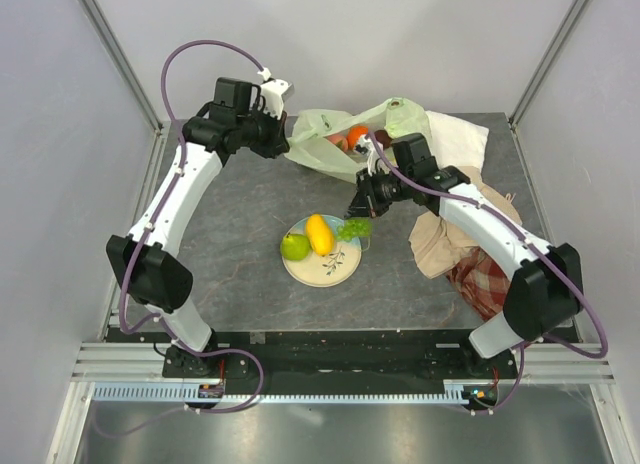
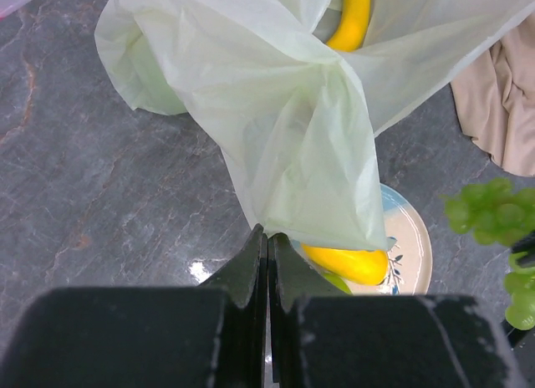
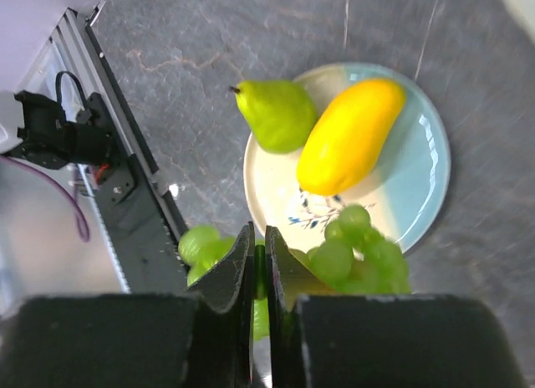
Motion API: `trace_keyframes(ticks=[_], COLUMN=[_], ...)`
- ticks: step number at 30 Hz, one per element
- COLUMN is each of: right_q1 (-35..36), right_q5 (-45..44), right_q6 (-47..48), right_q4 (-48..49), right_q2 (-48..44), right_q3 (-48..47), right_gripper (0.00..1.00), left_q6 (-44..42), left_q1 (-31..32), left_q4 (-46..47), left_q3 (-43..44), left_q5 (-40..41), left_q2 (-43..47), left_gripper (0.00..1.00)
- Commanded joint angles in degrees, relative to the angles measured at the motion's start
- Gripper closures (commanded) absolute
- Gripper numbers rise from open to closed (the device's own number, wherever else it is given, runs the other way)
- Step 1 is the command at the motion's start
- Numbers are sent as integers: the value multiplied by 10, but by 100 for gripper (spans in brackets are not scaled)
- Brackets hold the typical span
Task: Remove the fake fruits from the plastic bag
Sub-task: Place the fake fruit on the plate.
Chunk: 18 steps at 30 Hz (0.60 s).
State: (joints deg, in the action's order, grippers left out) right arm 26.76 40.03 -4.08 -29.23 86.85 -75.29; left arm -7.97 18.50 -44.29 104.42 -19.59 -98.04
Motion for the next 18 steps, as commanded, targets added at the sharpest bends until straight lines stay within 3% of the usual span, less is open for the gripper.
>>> trace_keyframes(ticks=[1, 18], right_q1=[-2, -48], right_q5=[-16, 8], right_q6=[-116, -217], right_q4=[55, 105], right_q2=[21, 193], right_q3=[34, 28], right_gripper=[100, 100], left_q6=[5, -7], left_q1=[4, 8], left_q4=[11, 11], left_q3=[-15, -8], left_q5=[-5, 14], left_q2=[22, -9], left_gripper=[98, 98])
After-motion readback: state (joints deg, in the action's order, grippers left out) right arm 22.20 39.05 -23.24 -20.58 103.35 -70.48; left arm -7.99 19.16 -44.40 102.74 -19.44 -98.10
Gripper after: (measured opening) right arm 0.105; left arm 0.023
